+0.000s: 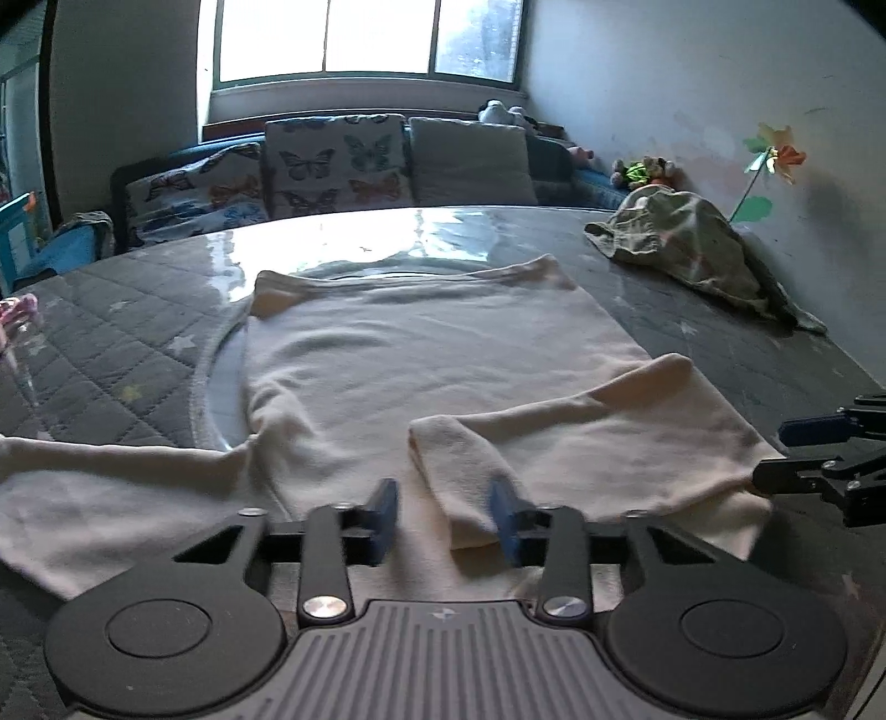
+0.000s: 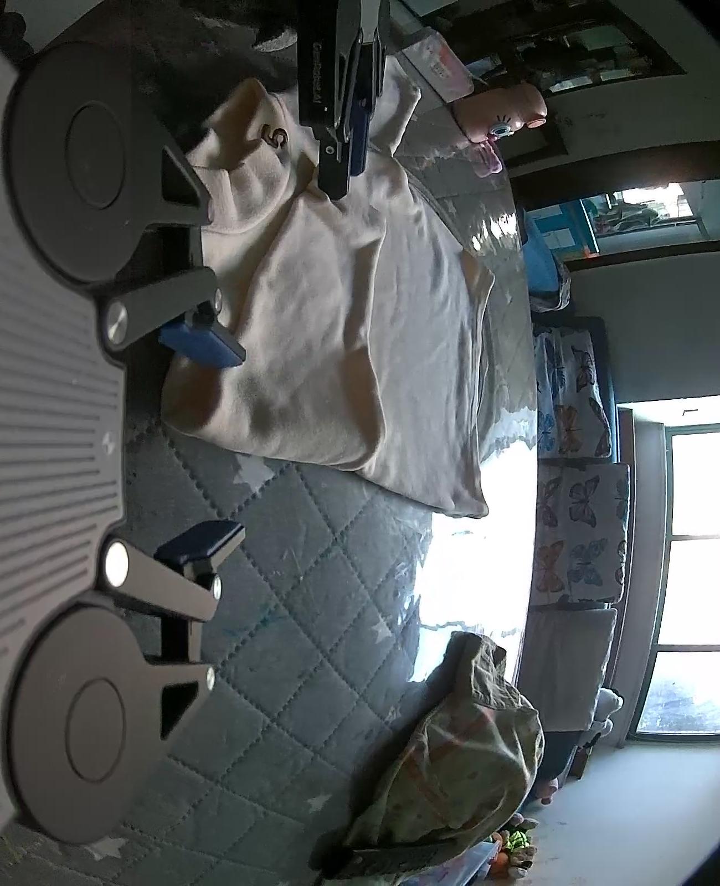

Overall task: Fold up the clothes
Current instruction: 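Grasp the other sleeve with the left gripper and fold it across the body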

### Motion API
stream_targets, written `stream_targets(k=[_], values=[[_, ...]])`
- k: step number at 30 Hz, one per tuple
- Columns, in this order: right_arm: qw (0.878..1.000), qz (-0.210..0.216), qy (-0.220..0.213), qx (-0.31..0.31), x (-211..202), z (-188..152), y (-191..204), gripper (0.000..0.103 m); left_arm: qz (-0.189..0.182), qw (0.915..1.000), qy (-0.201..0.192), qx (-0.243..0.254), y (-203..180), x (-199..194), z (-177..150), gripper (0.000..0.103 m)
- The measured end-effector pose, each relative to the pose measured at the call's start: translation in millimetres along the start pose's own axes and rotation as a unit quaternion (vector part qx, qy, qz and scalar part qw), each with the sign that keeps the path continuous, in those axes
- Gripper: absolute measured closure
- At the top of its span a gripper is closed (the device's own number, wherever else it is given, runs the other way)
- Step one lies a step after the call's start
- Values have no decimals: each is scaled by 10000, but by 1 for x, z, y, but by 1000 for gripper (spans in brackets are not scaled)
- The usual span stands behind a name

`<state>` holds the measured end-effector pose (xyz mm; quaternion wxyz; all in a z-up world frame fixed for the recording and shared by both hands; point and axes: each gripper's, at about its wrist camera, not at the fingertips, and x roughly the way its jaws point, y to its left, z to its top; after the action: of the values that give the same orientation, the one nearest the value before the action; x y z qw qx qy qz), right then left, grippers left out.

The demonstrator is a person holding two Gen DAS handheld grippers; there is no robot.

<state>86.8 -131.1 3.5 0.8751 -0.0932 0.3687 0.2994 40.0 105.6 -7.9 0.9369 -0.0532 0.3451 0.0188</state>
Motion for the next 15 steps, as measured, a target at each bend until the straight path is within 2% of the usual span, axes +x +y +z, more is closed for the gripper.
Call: stream_targets(k=[1,3,6,15], values=[[10000,2,-4,1,0,0,0,39,-51,10000,-5,-1,-1,-1,0,82],[10000,6,-2,1,-1,-1,1,37,-69,10000,-43,15,-1,-3,3,97],[10000,9,29,10,1,-3,2,37,-46,9998,-190,-10,-1,-9,11,100],[10000,-64,55,15,4,-6,2,35,-94,9962,-828,245,-9,-40,48,101]])
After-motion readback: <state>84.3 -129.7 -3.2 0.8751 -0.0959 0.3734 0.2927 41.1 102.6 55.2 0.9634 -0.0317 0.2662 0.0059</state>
